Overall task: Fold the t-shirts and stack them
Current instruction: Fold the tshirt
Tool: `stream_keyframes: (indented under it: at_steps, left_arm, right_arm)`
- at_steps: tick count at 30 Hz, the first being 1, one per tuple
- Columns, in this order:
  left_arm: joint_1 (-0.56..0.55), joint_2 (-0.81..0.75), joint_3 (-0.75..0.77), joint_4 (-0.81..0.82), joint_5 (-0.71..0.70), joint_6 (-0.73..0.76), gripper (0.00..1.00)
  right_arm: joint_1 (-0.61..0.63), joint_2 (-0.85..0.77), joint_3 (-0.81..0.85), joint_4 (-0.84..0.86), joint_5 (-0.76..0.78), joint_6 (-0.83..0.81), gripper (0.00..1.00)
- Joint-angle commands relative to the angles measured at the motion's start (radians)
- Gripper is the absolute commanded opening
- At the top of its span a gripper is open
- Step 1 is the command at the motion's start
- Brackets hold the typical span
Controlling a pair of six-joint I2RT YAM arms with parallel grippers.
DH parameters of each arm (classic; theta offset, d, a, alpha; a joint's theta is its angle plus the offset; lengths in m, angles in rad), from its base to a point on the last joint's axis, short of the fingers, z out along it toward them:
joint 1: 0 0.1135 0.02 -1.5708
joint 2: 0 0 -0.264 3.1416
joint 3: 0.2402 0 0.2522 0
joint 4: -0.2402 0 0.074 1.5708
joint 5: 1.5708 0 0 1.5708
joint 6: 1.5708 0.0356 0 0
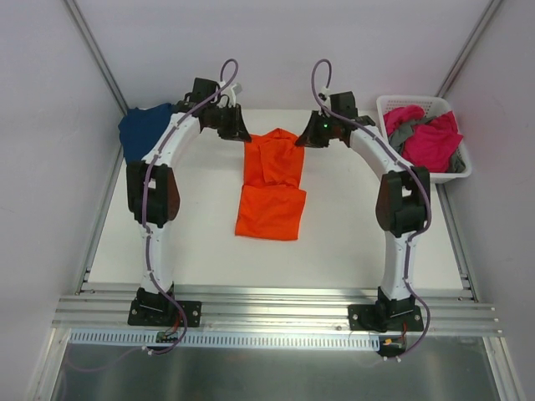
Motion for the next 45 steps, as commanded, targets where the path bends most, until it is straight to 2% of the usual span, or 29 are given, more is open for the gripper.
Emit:
stream_keyframes:
  at_steps: [1,9,19,27,31,35,38,42,43,44,45]
  left_arm:
    - [-0.003,-0.104,-0.088,-0.041,0.077,-0.022,0.08]
    - [0.008,-0.196,-0.242,-0.07,0.134,-0.031,0.08]
    - [0.029,-0.325,-0.387,-0.145,0.171,-0.014,0.07]
    - [0.029,-0.45,-0.537,-0.219,0.214,0.004,0.08]
    - [0.028,-0.487,-0.615,-0.245,0.221,0.009,0.09]
    - [0.014,-0.529,-0.756,-0.259,0.228,0.015,0.09]
    - [0.0,-0.546,-0.863,-0.26,0.237,0.009,0.1]
    - [-0.038,-0.541,-0.931,-0.26,0.238,0.021,0.12]
    - [-0.047,-0.535,-0.939,-0.26,0.247,0.02,0.14]
    - [-0.063,-0.532,-0.954,-0.26,0.249,0.018,0.14]
    - [-0.072,-0.532,-0.959,-0.26,0.244,0.017,0.21]
  right_arm:
    - [0.017,-0.12,-0.079,-0.029,-0.033,0.008,0.0]
    - [0.063,-0.243,-0.296,-0.044,-0.065,0.026,0.0]
    - [0.132,-0.361,-0.412,-0.127,-0.063,0.009,0.0]
    - [0.184,-0.526,-0.588,-0.196,-0.054,0.002,0.0]
    - [0.216,-0.589,-0.698,-0.188,-0.054,0.015,0.0]
    - [0.246,-0.635,-0.8,-0.167,-0.033,0.044,0.0]
    - [0.287,-0.651,-0.876,-0.144,-0.028,0.069,0.0]
    - [0.377,-0.637,-0.936,-0.107,-0.029,0.084,0.0]
    - [0.39,-0.629,-0.938,-0.105,-0.023,0.078,0.01]
    - [0.411,-0.62,-0.93,-0.108,-0.013,0.071,0.07]
    - [0.419,-0.594,-0.923,-0.119,-0.01,0.066,0.14]
